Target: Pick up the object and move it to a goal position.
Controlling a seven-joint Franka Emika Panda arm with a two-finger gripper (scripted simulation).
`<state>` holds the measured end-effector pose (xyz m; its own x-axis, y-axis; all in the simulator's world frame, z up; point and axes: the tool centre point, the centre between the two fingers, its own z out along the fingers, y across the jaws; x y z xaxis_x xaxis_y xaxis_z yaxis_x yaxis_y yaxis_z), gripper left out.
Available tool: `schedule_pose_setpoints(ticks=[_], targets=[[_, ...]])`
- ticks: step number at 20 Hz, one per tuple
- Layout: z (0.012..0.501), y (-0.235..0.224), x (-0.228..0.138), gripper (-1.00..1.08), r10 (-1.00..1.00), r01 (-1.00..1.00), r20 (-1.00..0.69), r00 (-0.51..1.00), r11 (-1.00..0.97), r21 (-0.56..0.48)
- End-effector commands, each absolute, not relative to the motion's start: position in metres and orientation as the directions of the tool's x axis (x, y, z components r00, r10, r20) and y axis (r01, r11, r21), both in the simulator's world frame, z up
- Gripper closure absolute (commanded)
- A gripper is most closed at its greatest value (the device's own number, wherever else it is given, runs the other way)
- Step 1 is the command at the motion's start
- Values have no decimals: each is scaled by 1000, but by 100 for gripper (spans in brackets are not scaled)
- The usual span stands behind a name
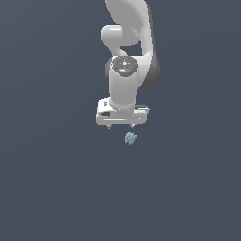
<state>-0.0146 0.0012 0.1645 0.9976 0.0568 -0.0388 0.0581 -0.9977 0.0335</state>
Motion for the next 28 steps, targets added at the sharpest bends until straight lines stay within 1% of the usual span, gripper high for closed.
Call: schedule_pose_setpoints(ticks=[1,11,18,28], targets=[[165,1,-15,-92,57,58,-39,998,-998,34],[160,7,-15,-92,44,44,-37,998,-999,-2],[158,8,-16,-92,37,37,-36,999,-999,-1],[133,25,-23,-92,-62,-62,-24,998,-998,1]])
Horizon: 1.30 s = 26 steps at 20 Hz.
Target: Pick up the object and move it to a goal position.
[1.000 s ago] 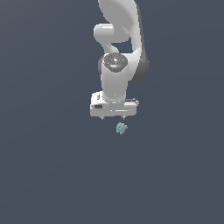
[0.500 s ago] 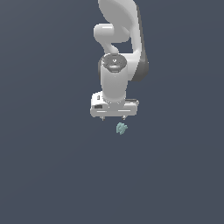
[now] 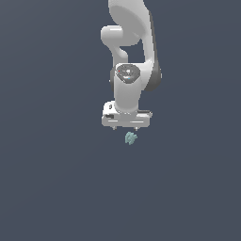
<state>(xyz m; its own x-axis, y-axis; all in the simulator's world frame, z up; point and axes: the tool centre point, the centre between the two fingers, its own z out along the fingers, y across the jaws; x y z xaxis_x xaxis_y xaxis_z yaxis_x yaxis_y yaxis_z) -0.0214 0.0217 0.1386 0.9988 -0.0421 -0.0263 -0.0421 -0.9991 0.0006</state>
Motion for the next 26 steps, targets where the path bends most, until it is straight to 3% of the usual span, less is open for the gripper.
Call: schedule_pose_setpoints(ticks=[1,13,26], targets=[[130,28,-24,-92,-78,-78,-22,997,-997,1],[91,54,-41,-92,-239,-239,-3,971,-971,1],[77,57,-44,-92,-262,-262,-1,965,-965,0]])
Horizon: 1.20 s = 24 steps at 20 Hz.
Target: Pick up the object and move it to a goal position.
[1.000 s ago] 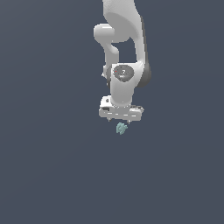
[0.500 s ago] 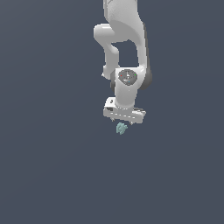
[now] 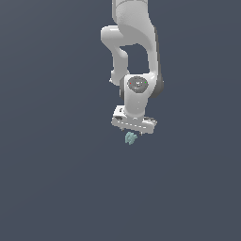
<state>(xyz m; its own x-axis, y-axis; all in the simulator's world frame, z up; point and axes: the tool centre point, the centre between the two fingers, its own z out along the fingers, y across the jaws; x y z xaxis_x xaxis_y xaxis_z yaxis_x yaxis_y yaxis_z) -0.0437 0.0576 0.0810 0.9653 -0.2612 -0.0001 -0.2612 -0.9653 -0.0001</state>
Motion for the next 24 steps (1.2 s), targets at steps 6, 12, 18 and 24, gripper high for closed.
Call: schedule_pose_setpoints(ticks=[6,12,18,24], targets=[[49,57,-45,-92,-264,-264,0,965,-965,0],[35,58,-44,-92,-264,-264,0,964,-964,0],[35,58,-44,108,-264,-264,0,964,-964,0],[36,58,-44,108,-265,-265,1,964,-964,0]])
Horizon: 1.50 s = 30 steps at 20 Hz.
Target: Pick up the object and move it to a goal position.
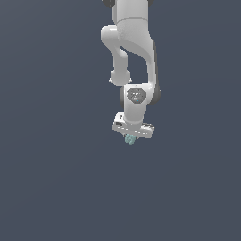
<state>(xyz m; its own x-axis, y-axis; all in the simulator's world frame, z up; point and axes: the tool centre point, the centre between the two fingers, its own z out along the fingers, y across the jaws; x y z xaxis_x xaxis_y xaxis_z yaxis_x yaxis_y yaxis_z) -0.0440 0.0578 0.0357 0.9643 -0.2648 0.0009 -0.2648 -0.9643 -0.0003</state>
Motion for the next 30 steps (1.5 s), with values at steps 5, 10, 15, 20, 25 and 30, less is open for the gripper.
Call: schedule_pose_setpoints(ticks=[5,10,15,20,25,30], targets=[[41,57,-46,108,-265,-265,1,964,-964,0],[58,53,-50,108,-265,-265,1,964,-964,0],[87,48,-58,108,-265,-265,1,964,-964,0],[127,40,-69,108,-265,-265,1,964,-964,-1],[175,32,-81,108,-265,-265,1,964,-964,-1],[227,22,-94,108,-265,-265,1,964,-964,-1]])
